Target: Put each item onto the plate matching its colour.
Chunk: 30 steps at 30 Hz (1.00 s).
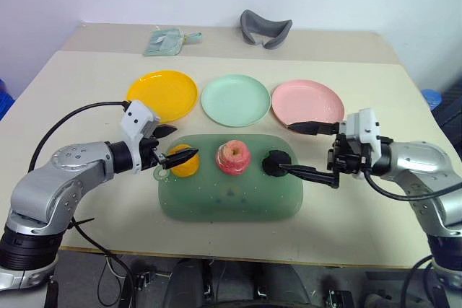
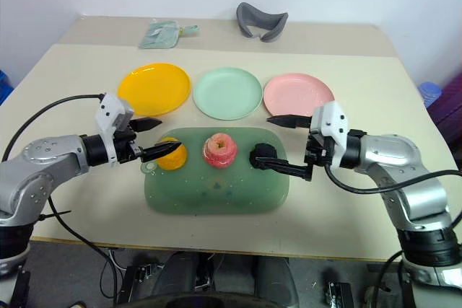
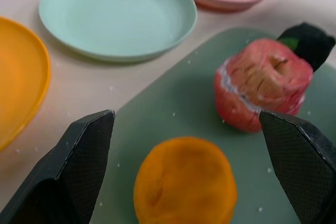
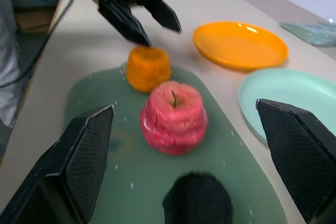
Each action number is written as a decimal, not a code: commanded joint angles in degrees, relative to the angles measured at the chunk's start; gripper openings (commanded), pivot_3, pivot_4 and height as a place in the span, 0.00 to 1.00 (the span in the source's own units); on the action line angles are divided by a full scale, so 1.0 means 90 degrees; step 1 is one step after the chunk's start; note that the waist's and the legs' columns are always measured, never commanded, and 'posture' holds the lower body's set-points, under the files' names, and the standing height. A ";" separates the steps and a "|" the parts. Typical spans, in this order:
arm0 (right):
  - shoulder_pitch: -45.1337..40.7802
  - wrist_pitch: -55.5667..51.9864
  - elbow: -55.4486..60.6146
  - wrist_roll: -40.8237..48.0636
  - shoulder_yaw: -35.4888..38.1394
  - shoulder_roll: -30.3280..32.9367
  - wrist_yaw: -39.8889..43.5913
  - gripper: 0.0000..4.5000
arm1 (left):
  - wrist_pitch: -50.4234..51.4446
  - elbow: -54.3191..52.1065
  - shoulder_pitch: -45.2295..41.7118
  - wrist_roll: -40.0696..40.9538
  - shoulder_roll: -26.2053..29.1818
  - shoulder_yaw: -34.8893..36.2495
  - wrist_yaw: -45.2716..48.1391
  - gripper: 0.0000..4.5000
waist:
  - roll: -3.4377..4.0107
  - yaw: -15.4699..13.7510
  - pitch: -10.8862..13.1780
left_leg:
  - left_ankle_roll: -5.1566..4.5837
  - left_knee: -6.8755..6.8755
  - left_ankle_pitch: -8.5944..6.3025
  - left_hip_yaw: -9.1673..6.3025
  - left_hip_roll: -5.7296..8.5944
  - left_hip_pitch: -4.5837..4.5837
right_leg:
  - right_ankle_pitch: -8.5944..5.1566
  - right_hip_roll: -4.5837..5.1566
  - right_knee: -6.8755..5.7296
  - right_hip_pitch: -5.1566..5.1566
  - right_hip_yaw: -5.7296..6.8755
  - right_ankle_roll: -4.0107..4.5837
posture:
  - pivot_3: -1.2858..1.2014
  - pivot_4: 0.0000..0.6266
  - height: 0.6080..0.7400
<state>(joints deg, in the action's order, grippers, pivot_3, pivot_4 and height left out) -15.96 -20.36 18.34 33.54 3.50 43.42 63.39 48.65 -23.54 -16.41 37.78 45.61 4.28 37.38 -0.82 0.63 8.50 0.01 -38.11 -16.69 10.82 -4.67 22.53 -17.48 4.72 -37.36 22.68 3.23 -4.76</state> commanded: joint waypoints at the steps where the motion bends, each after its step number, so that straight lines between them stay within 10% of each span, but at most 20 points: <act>1: -0.0232 0.0310 -0.0170 -0.0180 -0.0115 -0.0090 0.0155 0.98 | 0.0091 -0.0068 -0.0037 -0.0218 0.0159 -0.0126 0.0042 1.00 | -0.0001 -0.0001 0.0001 | 0.0000 0.0000 0.0000 0.0000 0.0000 0.0000 | 0.0000 0.0000 0.0000 0.0000 0.0000 0.0000 | 0.52 0.24 1.00; 14: -0.0148 0.0729 -0.0383 -0.0366 -0.0172 -0.0332 0.0201 0.98 | 0.0039 0.0315 -0.0063 -0.0962 0.0211 -0.0884 0.0445 1.00 | -0.0001 0.0001 0.0003 | 0.0000 -0.0002 0.0000 0.0003 -0.0001 0.0001 | 0.0000 0.0000 -0.0004 0.0003 0.0000 0.0000 | 0.52 0.24 1.00; 20: -0.0127 0.0856 -0.0417 -0.0380 -0.0101 -0.0328 0.0144 1.00 | -0.0061 0.0498 -0.0156 -0.1159 -0.0207 -0.0789 0.0204 0.64 | 0.0000 -0.0002 0.0003 | 0.0000 -0.0005 0.0000 0.0003 0.0000 0.0001 | 0.0000 0.0001 -0.0008 0.0003 0.0000 0.0000 | 0.52 0.24 1.00; 30: -0.0376 0.0858 -0.0410 -0.0470 -0.0160 -0.0505 -0.0244 1.00 | -0.1100 0.2894 -0.2079 -0.1740 -0.2168 0.0847 -0.2423 0.64 | -0.0035 -0.0009 0.0023 | -0.0001 -0.0019 0.0001 -0.0001 0.0000 0.0005 | 0.0001 0.0001 -0.0019 0.0001 0.0003 -0.0002 | 0.52 0.24 1.00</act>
<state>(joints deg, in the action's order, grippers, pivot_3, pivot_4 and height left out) -17.85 -13.33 13.72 29.39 0.92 39.19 61.94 41.27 0.43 -33.10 23.82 26.68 9.96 19.34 -1.13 0.55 8.70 0.00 -38.27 -16.68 10.82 -4.66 22.56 -17.47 4.72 -37.53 22.69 3.26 -4.78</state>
